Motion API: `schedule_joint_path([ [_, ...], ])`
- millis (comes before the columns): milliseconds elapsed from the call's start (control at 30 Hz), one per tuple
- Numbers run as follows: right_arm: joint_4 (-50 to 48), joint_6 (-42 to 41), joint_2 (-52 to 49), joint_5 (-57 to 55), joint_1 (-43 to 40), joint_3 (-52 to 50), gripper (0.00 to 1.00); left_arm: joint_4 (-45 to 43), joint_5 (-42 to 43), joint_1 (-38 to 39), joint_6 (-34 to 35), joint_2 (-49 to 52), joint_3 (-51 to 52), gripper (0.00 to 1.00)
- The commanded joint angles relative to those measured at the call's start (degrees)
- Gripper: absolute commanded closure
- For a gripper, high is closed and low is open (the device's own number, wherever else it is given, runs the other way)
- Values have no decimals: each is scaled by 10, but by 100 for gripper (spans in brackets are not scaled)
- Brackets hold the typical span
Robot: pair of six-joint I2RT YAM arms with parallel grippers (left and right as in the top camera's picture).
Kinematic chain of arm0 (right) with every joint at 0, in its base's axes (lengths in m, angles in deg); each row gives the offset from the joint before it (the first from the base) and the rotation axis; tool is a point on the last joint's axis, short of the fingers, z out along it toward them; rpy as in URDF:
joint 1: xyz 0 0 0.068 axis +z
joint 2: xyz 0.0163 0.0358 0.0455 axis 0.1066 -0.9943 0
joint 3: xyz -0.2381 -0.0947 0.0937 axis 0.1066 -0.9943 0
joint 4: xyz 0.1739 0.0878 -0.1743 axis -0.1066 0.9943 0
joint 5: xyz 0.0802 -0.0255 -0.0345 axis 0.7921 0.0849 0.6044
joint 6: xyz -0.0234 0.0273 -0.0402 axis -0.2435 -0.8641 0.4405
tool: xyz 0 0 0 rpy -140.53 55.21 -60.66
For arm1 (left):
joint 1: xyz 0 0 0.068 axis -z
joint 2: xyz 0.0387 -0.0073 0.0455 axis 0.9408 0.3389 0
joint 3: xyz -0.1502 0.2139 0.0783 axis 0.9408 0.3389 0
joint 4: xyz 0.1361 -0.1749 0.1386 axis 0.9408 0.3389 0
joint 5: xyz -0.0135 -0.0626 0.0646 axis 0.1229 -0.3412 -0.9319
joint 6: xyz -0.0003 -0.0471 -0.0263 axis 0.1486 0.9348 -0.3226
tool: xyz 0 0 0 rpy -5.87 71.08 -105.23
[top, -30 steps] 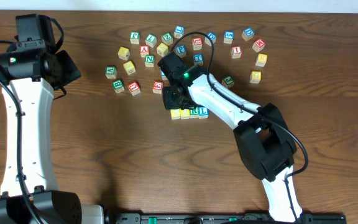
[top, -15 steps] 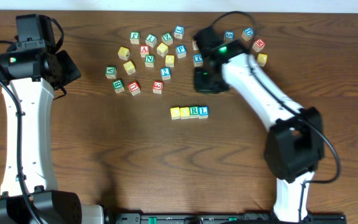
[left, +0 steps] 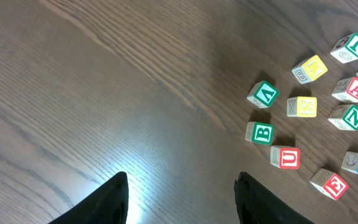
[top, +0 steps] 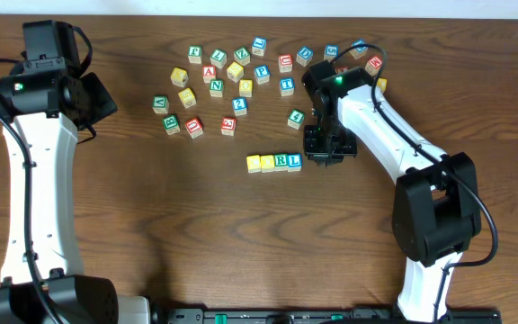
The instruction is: Spell out CORL
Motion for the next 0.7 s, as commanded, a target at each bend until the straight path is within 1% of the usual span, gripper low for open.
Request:
schedule_joint_path([
  [0,2,41,2,23,2,-1,92,3,-7,-2,-10,7,0,46],
  [67,2,53,10,35,2,-1,96,3,-7,-2,-10,7,0,46],
  [100,2,54,14,35,3,-1,97,3,-7,-2,-10,7,0,46],
  [267,-4,57,33,35,23,-5,92,2,-7,-2,-10,7,0,46],
  [500,-68,49,33,35,61,-73,90,1,-7,-2,-10,17,0,46],
  [667,-113,39,33,33,70,-103,90,1,-7,-2,-9,28,0,46],
])
